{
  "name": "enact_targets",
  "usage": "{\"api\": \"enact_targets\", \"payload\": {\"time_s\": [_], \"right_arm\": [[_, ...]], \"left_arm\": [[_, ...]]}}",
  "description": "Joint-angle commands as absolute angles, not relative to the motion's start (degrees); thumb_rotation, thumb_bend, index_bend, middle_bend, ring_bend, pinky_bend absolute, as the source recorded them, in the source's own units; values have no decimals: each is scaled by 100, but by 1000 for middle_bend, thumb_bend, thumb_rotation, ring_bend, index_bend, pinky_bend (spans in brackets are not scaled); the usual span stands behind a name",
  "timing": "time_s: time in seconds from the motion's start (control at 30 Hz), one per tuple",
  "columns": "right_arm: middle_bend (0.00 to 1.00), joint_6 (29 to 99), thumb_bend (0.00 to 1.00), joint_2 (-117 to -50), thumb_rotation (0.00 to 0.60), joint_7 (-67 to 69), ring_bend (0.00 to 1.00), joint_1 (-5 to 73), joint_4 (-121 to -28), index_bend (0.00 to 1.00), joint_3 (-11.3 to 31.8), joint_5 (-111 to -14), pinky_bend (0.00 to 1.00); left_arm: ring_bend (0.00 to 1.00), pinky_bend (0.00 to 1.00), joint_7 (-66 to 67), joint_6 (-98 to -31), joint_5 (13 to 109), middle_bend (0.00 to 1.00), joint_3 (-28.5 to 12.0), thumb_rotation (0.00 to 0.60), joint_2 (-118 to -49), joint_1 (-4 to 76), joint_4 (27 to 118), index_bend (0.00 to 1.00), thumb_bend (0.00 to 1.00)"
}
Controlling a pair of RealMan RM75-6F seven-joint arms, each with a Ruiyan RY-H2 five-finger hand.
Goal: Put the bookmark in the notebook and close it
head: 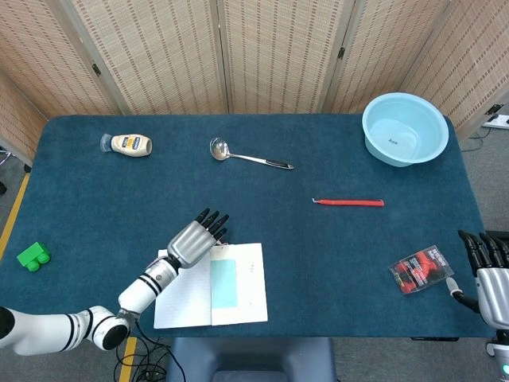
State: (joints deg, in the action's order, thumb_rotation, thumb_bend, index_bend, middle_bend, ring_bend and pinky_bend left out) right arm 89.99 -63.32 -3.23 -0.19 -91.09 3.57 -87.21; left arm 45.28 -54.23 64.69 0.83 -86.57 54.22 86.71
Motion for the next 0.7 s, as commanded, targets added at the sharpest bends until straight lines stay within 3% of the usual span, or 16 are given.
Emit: {"api": "enact_targets", "payload": {"time_s": [0.03, 0.3, 0.7], "right_arm": [[140, 9004, 210, -6327, 600, -326, 81, -16, -9117, 81, 357, -8735, 114], [140, 9012, 210, -6306, 600, -366, 81, 18, -9168, 81, 354, -8824, 114], [140, 8929, 210, -6257, 600, -414, 81, 113, -9236, 81, 336, -8945, 114]], "left_arm": [[0, 125, 3541, -6111, 7575, 0, 227, 600, -8485, 5029, 8528, 172, 454], [53, 126, 1928, -7390, 8900, 46, 425, 600, -8390, 4397, 7976, 203, 416], [66, 144, 768, -8350, 9799, 85, 779, 600, -8243, 3669, 7291, 233, 231]]}}
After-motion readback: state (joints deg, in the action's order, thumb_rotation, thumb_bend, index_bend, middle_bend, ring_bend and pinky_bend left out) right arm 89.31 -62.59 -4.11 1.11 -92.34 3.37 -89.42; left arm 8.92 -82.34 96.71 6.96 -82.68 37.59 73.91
